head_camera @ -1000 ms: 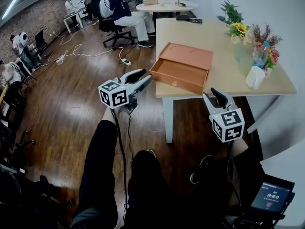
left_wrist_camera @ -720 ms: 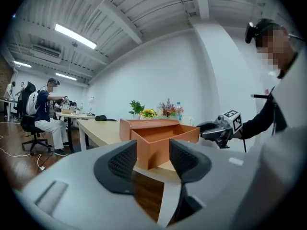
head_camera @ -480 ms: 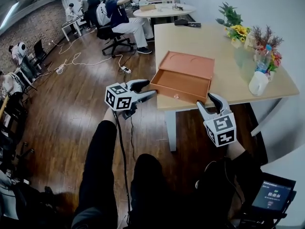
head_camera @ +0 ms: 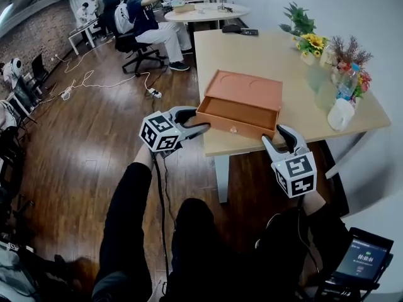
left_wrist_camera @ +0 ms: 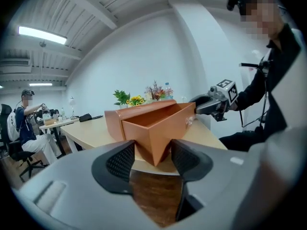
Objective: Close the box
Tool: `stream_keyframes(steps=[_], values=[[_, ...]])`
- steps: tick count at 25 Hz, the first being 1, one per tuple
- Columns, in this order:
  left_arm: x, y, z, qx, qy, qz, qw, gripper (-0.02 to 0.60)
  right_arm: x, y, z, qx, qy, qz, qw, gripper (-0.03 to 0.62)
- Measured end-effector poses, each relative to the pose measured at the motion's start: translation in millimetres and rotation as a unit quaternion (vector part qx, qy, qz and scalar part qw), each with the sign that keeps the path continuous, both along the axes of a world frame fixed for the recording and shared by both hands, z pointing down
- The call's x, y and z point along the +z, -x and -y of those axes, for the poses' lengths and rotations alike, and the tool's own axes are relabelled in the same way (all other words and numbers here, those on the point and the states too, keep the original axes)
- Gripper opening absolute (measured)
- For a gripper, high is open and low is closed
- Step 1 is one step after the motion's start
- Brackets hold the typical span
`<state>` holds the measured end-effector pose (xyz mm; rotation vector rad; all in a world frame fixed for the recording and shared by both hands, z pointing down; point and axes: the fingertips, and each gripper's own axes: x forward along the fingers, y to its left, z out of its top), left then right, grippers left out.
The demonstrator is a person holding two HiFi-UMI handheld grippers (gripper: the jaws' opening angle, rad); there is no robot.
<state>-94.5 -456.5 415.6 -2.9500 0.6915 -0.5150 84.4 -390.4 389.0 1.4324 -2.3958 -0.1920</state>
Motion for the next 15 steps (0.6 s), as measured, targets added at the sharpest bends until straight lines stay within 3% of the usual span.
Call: stream_keyframes(steps=[8,13,15], values=[[-2.8,-6.2,18.1,0.009,0.0,0.001,1.0,0.218,-3.6,-7.1,19.7,0.015,0.003,-0.012,1.0,0.193],[-18.6,3.7,18.2,0.001,-0.028,-0.031,0.9991,0.219,-6.5,-4.7,16.0,-0.002,-0.005,-0.016,1.0,0.197],[-28.9,12.5,24.9,-0.015,-0.042,-0.052,0.9977,0.274,-9.1,-0.5,13.6,-0.023,-0.002,-0.012,1.0,0.319]])
